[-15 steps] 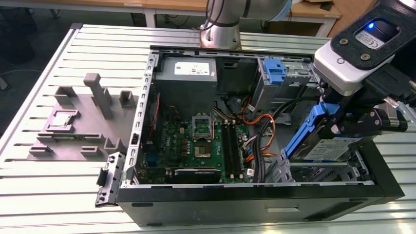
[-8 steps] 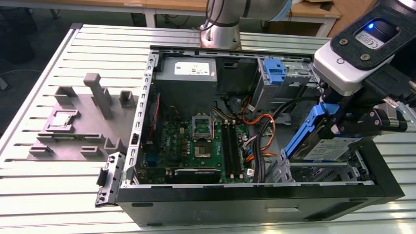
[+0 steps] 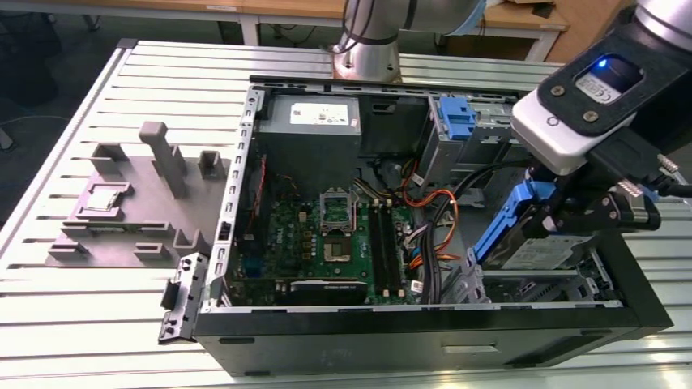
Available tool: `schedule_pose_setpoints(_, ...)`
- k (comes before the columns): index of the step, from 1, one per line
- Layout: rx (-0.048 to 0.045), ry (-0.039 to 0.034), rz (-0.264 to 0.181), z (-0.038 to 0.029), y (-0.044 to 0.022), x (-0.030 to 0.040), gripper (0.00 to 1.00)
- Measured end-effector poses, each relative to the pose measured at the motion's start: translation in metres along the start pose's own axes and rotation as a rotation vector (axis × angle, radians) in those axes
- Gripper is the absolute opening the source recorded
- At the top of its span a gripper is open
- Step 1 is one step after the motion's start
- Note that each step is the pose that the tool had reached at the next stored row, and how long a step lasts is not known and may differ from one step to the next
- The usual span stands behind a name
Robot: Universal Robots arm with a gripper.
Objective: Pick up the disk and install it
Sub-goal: 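Insert the disk into the insertion slot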
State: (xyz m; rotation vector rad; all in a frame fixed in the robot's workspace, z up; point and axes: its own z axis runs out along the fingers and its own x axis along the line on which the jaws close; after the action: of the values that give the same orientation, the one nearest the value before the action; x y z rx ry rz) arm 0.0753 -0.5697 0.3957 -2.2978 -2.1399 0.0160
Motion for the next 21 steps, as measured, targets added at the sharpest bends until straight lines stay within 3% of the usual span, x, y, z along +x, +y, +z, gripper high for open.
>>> schedule_pose_setpoints(9,0.0000,-0.0001,0.000,0.0108,0.0001,0.0000,0.37)
schedule_pose_setpoints(21,0.0000,-0.0001,0.000,0.0111,0.0001,0.0000,0.37)
